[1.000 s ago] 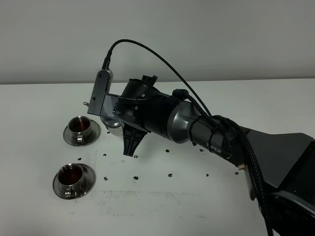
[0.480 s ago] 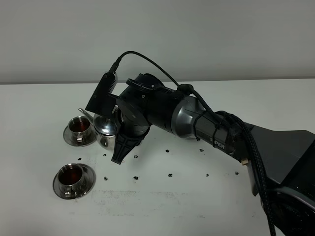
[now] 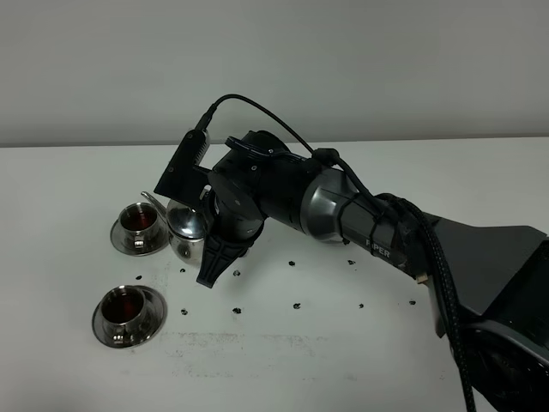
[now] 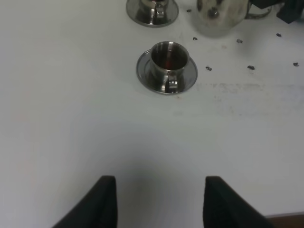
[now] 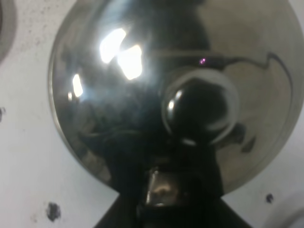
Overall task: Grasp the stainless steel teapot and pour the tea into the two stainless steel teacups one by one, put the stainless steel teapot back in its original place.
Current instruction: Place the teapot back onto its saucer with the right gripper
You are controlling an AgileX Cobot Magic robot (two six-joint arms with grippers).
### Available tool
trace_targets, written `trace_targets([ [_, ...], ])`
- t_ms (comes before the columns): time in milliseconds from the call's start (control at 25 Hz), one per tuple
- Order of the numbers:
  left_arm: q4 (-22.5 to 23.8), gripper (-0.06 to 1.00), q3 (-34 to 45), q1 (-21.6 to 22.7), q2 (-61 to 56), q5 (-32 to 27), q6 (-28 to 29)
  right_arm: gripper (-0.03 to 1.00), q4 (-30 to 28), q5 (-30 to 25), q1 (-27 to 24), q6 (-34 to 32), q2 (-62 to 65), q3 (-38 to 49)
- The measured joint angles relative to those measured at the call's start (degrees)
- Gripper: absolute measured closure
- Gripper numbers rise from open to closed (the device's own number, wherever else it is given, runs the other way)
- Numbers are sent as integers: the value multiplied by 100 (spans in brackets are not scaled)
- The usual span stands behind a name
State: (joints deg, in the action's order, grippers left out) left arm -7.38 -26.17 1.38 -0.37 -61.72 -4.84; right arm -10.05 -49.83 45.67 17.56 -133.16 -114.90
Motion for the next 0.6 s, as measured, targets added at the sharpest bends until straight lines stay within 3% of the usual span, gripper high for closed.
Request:
trace_targets([
  [600, 78, 54, 0, 0, 0, 0, 0, 77, 82, 77, -79, 8, -275, -4],
])
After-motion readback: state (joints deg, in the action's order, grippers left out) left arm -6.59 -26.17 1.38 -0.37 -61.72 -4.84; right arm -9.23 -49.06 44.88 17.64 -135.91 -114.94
